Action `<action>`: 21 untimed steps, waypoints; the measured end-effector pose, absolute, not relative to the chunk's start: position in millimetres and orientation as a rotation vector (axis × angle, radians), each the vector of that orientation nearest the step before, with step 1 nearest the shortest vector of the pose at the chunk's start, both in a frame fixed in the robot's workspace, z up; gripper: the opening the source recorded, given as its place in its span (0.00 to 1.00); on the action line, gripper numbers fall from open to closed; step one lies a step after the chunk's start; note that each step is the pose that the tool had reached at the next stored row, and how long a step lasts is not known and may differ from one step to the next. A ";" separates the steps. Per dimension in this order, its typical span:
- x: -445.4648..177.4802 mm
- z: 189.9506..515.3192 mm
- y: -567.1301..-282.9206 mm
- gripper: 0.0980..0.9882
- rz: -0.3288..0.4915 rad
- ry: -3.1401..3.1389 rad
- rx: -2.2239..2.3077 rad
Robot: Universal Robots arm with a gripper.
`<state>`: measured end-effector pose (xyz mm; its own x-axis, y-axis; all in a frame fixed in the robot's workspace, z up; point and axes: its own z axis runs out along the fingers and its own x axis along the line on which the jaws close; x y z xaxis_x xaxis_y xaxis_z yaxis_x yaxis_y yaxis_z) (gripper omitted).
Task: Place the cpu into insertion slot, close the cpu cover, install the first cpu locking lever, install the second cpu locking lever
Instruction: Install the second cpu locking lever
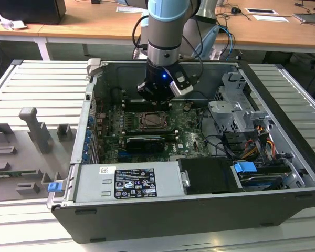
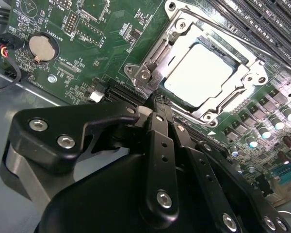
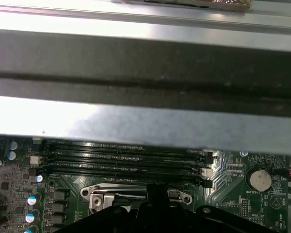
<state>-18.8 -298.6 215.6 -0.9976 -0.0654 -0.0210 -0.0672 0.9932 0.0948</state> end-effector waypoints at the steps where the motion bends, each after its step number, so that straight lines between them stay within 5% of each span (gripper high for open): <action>1: -18.8 215.6 -298.8 0.01 0.149 3.118 -0.104; 21: -18.8 217.3 -304.0 0.01 0.149 3.119 -0.104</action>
